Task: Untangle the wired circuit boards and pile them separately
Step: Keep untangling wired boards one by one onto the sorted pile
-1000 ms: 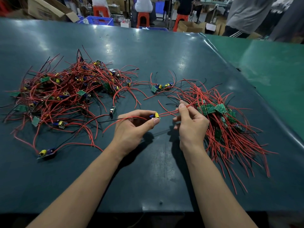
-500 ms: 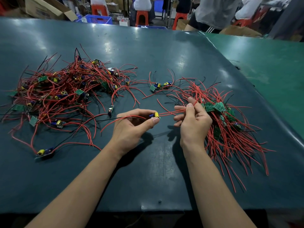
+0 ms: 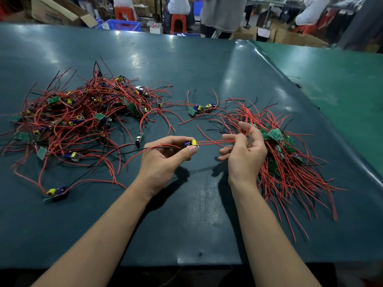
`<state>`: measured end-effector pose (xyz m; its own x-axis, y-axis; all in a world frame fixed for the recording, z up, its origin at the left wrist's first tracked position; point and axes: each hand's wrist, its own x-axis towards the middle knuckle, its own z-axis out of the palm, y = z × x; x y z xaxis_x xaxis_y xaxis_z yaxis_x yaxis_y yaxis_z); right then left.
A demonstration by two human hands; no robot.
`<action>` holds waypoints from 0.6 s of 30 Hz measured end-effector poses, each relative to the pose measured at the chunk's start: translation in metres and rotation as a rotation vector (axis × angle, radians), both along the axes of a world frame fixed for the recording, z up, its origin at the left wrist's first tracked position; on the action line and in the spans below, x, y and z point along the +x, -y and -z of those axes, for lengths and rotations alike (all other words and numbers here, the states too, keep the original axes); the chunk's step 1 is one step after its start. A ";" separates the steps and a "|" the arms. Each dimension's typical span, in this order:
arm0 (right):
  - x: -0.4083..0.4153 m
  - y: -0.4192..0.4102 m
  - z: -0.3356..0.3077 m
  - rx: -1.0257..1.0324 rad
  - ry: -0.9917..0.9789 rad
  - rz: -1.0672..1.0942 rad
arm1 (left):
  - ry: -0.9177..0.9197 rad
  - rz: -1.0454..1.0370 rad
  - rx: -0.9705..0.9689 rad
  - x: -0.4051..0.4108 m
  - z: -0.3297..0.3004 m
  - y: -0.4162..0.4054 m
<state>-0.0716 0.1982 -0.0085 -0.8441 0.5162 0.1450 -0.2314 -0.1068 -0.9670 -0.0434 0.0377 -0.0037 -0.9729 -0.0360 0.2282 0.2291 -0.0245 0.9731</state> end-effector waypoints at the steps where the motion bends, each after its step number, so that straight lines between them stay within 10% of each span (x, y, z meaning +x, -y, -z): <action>1: 0.000 0.000 0.000 -0.018 -0.003 -0.010 | -0.012 -0.010 0.024 -0.001 0.001 0.000; 7: 0.000 0.003 0.001 -0.014 0.142 -0.275 | -0.008 -0.117 0.327 -0.010 0.001 0.003; 13: 0.003 0.011 0.005 0.437 0.163 -0.385 | 0.082 -0.062 0.764 -0.015 -0.005 0.015; 18: 0.005 0.008 -0.004 -0.033 0.176 -0.508 | 0.185 0.032 0.590 -0.013 -0.009 0.010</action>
